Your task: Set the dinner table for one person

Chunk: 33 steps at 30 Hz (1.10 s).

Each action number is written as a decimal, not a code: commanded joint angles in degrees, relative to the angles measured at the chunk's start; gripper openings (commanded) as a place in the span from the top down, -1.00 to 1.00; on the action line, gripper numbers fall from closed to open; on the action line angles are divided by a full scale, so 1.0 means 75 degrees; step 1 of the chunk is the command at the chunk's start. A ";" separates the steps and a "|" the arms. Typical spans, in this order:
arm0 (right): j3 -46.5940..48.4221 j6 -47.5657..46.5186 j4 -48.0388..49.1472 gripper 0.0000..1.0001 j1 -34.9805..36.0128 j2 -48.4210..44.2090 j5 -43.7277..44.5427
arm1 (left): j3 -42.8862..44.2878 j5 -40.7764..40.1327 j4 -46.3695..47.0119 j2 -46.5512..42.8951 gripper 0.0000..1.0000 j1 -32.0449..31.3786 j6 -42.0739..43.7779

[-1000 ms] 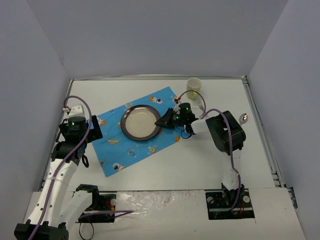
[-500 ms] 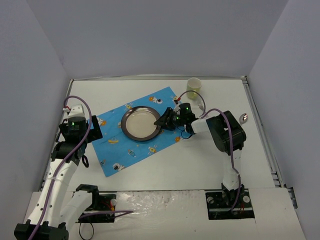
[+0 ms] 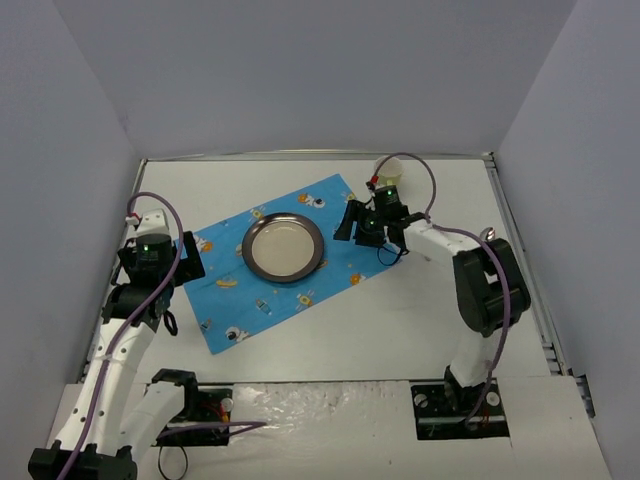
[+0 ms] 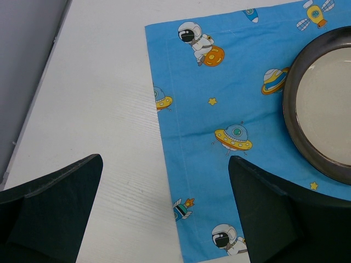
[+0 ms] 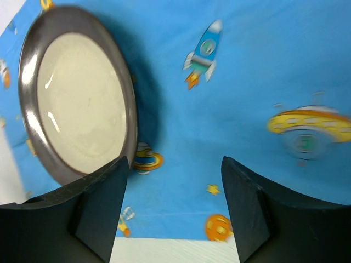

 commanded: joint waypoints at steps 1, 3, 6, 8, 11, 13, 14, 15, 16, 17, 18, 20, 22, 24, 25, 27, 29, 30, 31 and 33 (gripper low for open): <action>0.1496 -0.1706 -0.1636 -0.39 -0.0203 -0.1393 0.2000 | 0.0157 -0.0147 0.0216 -0.0094 -0.94 -0.0030 0.0058; 0.1875 -0.2297 -0.1836 -0.42 -0.0338 -0.1481 0.2334 | 0.0146 -0.0158 0.0213 -0.0110 -0.94 -0.0038 0.0047; 0.2457 -0.2822 -0.1988 -0.46 -0.0749 -0.1422 0.2379 | 0.0145 -0.0146 0.0215 -0.0141 -0.94 -0.0029 0.0058; 0.3055 -0.3016 -0.2373 -0.53 -0.1165 -0.1148 0.1852 | 0.0135 -0.0146 0.0216 -0.0151 -0.94 -0.0029 0.0048; 0.3776 -0.3294 -0.2634 -0.54 -0.1421 -0.0520 0.2060 | 0.0141 -0.0134 0.0216 -0.0151 -0.94 -0.0036 0.0059; 0.4337 -0.3484 -0.2801 -0.54 -0.1436 -0.0029 0.2251 | 0.0138 -0.0143 0.0216 -0.0151 -0.94 -0.0041 0.0067; 0.4536 -0.3550 -0.2860 -0.54 -0.1452 0.0163 0.2293 | 0.0135 -0.0146 0.0216 -0.0147 -0.94 -0.0036 0.0070; 0.4676 -0.3611 -0.2898 -0.54 -0.1474 0.0317 0.2304 | 0.0134 -0.0146 0.0216 -0.0140 -0.94 -0.0029 0.0069; 0.4889 -0.3667 -0.2944 -0.54 -0.1474 0.0576 0.2276 | 0.0134 -0.0146 0.0216 -0.0140 -0.94 -0.0029 0.0060; 0.5035 -0.3739 -0.2957 -0.54 -0.1474 0.0793 0.2273 | 0.0134 -0.0146 0.0224 -0.0132 -0.94 -0.0029 0.0067; 0.5122 -0.3801 -0.2961 -0.54 -0.1474 0.0974 0.2280 | 0.0138 -0.0149 0.0224 -0.0119 -0.94 -0.0032 0.0070; 0.5239 -0.3906 -0.2963 -0.54 -0.1476 0.1295 0.2300 | 0.0144 -0.0156 0.0217 -0.0090 -0.94 -0.0041 0.0072; 0.5384 -0.3977 -0.2972 -0.54 -0.1486 0.1604 0.2320 | 0.0135 -0.0146 0.0227 -0.0069 -0.94 -0.0040 0.0082; 0.5539 -0.3978 -0.2963 -0.54 -0.1476 0.1847 0.2340 | 0.0135 -0.0146 0.0227 -0.0050 -0.94 -0.0031 0.0082; 0.5568 -0.3978 -0.2961 -0.53 -0.1467 0.1945 0.2366 | 0.0134 -0.0146 0.0227 -0.0046 -0.94 -0.0036 0.0082; 0.5674 -0.4136 -0.2935 -0.53 -0.1463 0.2187 0.2379 | 0.0126 -0.0137 0.0236 -0.0020 -0.94 -0.0041 0.0082; 0.5775 -0.4225 -0.2881 -0.51 -0.1436 0.2407 0.2419 | 0.0134 -0.0128 0.0239 0.0010 -0.94 -0.0038 0.0082; 0.5841 -0.4251 -0.2835 -0.50 -0.1429 0.2551 0.2477 | 0.0134 -0.0115 0.0239 0.0030 -0.94 -0.0031 0.0082; 0.5893 -0.4264 -0.2805 -0.48 -0.1427 0.2664 0.2527 | 0.0134 -0.0116 0.0239 0.0046 -0.94 -0.0029 0.0082; 0.5956 -0.4279 -0.2769 -0.38 -0.1427 0.2822 0.2590 | 0.0143 -0.0114 0.0231 0.0076 -0.94 -0.0037 0.0090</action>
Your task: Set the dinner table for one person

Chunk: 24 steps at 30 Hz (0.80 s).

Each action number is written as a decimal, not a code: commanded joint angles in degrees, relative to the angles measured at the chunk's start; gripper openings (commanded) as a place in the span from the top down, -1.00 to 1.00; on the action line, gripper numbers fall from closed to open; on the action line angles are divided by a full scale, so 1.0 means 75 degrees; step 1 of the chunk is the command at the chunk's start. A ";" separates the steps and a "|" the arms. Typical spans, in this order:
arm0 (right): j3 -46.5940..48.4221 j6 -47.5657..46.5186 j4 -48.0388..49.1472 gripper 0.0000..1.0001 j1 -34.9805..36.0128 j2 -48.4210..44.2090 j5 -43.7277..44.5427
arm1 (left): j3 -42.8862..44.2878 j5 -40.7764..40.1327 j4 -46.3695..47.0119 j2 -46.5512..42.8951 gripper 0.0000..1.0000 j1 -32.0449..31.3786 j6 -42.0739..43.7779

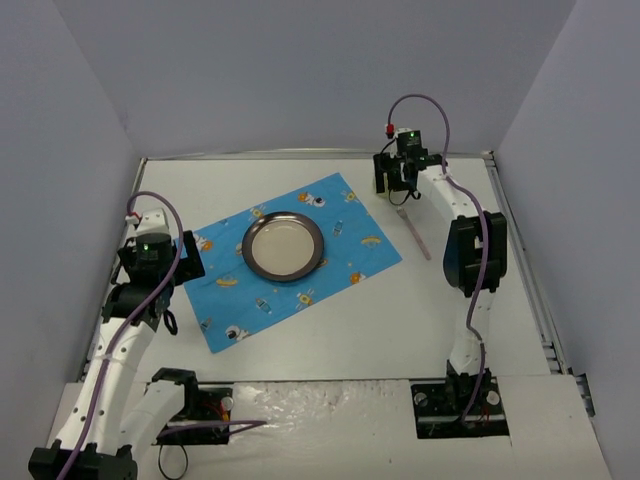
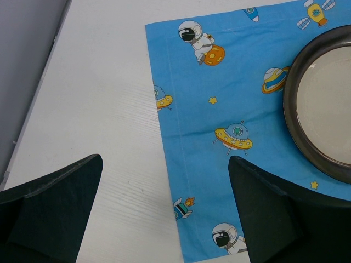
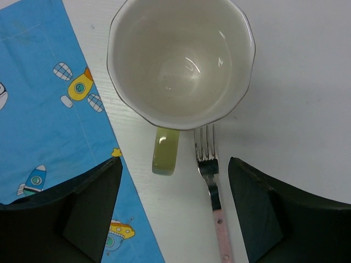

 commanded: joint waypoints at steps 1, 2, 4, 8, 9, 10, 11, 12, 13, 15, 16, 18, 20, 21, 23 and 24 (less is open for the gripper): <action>0.0539 -0.0257 0.0367 -0.33 0.0058 0.0175 0.0337 | 0.0143 -0.0120 0.0265 0.0087 -0.94 -0.0037 0.0091; 0.0552 -0.0277 0.0420 -0.30 0.0045 0.0255 0.0337 | 0.0136 -0.0134 0.0271 0.0080 -0.94 -0.0031 0.0091; 0.0550 -0.0300 0.0477 -0.18 0.0053 0.0331 0.0342 | 0.0123 -0.0142 0.0279 0.0073 -0.94 -0.0035 0.0091; 0.0568 -0.0294 0.0637 0.12 0.0053 0.0453 0.0337 | 0.0123 -0.0119 0.0285 0.0117 -0.94 -0.0032 0.0091; 0.0563 -0.0284 0.0676 0.17 0.0053 0.0474 0.0337 | 0.0128 -0.0114 0.0285 0.0130 -0.94 -0.0029 0.0091; 0.0559 -0.0271 0.0709 0.22 0.0053 0.0490 0.0337 | 0.0134 -0.0111 0.0285 0.0137 -0.94 -0.0032 0.0091; 0.0566 -0.0271 0.0734 0.27 0.0053 0.0502 0.0337 | 0.0133 -0.0102 0.0285 0.0137 -0.94 -0.0039 0.0089; 0.0559 -0.0271 0.0760 0.34 0.0053 0.0516 0.0337 | 0.0126 -0.0102 0.0285 0.0137 -0.94 -0.0032 0.0083; 0.0556 -0.0268 0.0787 0.40 0.0053 0.0528 0.0385 | 0.0123 -0.0102 0.0285 0.0140 -0.94 -0.0032 0.0079; 0.0561 -0.0259 0.0842 0.52 0.0048 0.0548 0.0551 | 0.0123 -0.0102 0.0285 0.0151 -0.94 -0.0038 0.0084; 0.0574 -0.0259 0.0869 0.62 0.0035 0.0555 0.0565 | 0.0123 -0.0102 0.0285 0.0158 -0.94 -0.0032 0.0097; 0.0571 -0.0276 0.0905 0.81 0.0038 0.0541 0.0571 | 0.0123 -0.0093 0.0285 0.0160 -0.94 -0.0029 0.0102; 0.0555 -0.0354 0.0927 0.94 0.0030 0.0487 0.0582 | 0.0123 -0.0102 0.0285 0.0172 -0.94 -0.0029 0.0103; 0.0534 -0.0403 0.0955 0.98 0.0023 0.0452 0.0568 | 0.0123 -0.0102 0.0285 0.0172 -0.94 -0.0029 0.0103; 0.0495 -0.0554 0.0999 1.00 0.0030 0.0317 0.0536 | 0.0111 -0.0103 0.0285 0.0160 -0.94 -0.0029 0.0114; 0.0447 -0.0613 0.1037 1.00 0.0030 0.0191 0.0526 | 0.0111 -0.0112 0.0285 0.0160 -0.94 -0.0029 0.0114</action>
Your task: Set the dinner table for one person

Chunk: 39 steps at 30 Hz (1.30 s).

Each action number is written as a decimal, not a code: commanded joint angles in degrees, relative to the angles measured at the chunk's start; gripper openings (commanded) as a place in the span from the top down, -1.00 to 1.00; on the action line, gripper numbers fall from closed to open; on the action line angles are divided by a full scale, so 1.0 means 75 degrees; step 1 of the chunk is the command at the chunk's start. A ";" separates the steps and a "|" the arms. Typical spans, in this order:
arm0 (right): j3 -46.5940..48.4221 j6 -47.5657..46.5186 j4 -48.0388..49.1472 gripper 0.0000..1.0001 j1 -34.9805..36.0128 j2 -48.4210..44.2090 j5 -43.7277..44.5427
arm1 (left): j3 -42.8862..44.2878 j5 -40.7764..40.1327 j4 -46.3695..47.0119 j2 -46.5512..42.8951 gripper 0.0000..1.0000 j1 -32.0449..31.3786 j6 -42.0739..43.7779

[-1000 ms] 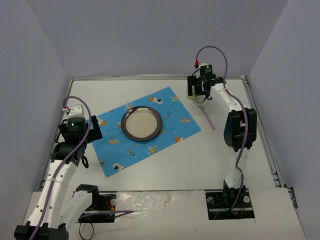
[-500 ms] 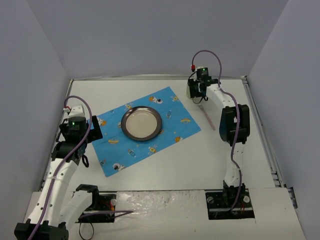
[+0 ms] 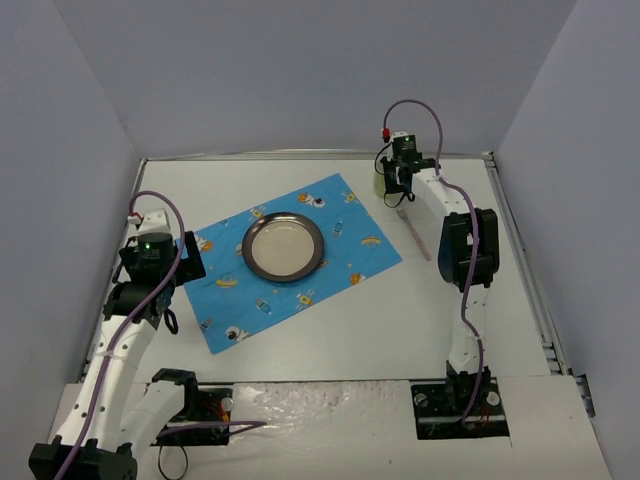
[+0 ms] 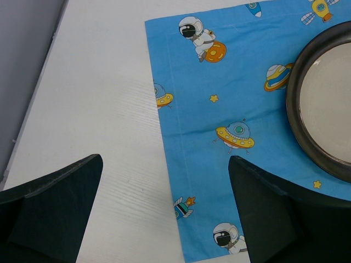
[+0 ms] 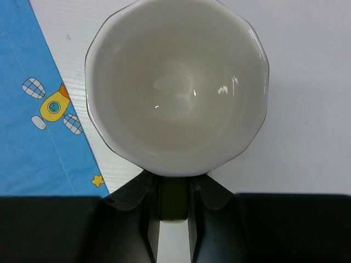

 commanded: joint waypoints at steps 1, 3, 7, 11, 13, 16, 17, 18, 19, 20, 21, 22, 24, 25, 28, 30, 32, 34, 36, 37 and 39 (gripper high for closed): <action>0.0125 -0.0419 0.0640 1.00 0.0024 -0.0590 0.0199 | 0.0111 -0.0116 0.0283 0.0023 -0.94 -0.0029 0.0109; -0.0019 -0.0607 0.0799 1.00 0.0024 -0.0806 0.0177 | 0.0118 -0.0117 0.0283 0.0023 -0.94 -0.0029 0.0109; -0.0423 -0.1150 0.1141 1.00 0.0048 -0.1611 -0.0416 | 0.0123 -0.0093 0.0272 0.0023 -0.94 -0.0040 0.0109; -0.0780 -0.1571 0.1409 1.00 0.0089 -0.2173 -0.1220 | 0.0125 -0.0102 0.0273 -0.0014 -0.94 -0.0031 0.0099; -0.0828 -0.1725 0.1412 1.00 0.0118 -0.2300 -0.1567 | 0.0126 -0.0101 0.0283 -0.0023 -0.94 -0.0033 0.0109; -0.0850 -0.1946 0.1409 1.00 0.0166 -0.2400 -0.2255 | 0.0121 -0.0106 0.0281 -0.0035 -0.94 -0.0029 0.0109; -0.0846 -0.2027 0.1414 1.00 0.0206 -0.2401 -0.2471 | 0.0117 -0.0111 0.0277 -0.0035 -0.94 -0.0029 0.0109; -0.0841 -0.2108 0.1418 1.00 0.0247 -0.2401 -0.2688 | 0.0112 -0.0115 0.0272 -0.0035 -0.94 -0.0029 0.0109; -0.0829 -0.2208 0.1414 1.00 0.0280 -0.2373 -0.2814 | 0.0111 -0.0122 0.0271 -0.0046 -0.94 -0.0035 0.0109; -0.0815 -0.2328 0.1408 1.00 0.0320 -0.2337 -0.2928 | 0.0111 -0.0130 0.0271 -0.0058 -0.94 -0.0038 0.0111; -0.0801 -0.2486 0.1408 1.00 0.0389 -0.2303 -0.3106 | 0.0111 -0.0140 0.0271 -0.0058 -0.94 -0.0029 0.0120; -0.0745 -0.2569 0.1408 1.00 0.0437 -0.2223 -0.3216 | 0.0111 -0.0140 0.0271 -0.0047 -0.94 -0.0029 0.0120; -0.0672 -0.2765 0.1408 1.00 0.0550 -0.2109 -0.3555 | 0.0111 -0.0140 0.0271 -0.0058 -0.94 -0.0029 0.0120; -0.0644 -0.2863 0.1408 1.00 0.0597 -0.2027 -0.3760 | 0.0111 -0.0140 0.0271 -0.0059 -0.94 -0.0036 0.0120; -0.0440 -0.3073 0.1408 1.00 0.0725 -0.1829 -0.4113 | 0.0107 -0.0140 0.0271 -0.0055 -0.94 -0.0029 0.0120; -0.0315 -0.3266 0.1404 1.00 0.0827 -0.1697 -0.4302 | 0.0099 -0.0140 0.0271 -0.0043 -0.94 -0.0033 0.0120; -0.0155 -0.3449 0.1390 1.00 0.0902 -0.1539 -0.4355 | 0.0103 -0.0140 0.0271 -0.0032 -0.94 -0.0037 0.0117; 0.0022 -0.3583 0.1354 1.00 0.0970 -0.1333 -0.4365 | 0.0106 -0.0140 0.0271 -0.0024 -0.94 -0.0029 0.0114; 0.0233 -0.3686 0.1264 1.00 0.1002 -0.1129 -0.4401 | 0.0099 -0.0129 0.0271 -0.0024 -0.94 -0.0029 0.0120; 0.0336 -0.3748 0.1208 1.00 0.1017 -0.1026 -0.4422 | 0.0099 -0.0118 0.0271 -0.0024 -0.94 -0.0029 0.0120; 0.0515 -0.3901 0.1112 1.00 0.1058 -0.0847 -0.4341 | 0.0099 -0.0126 0.0280 -0.0024 -0.94 -0.0038 0.0120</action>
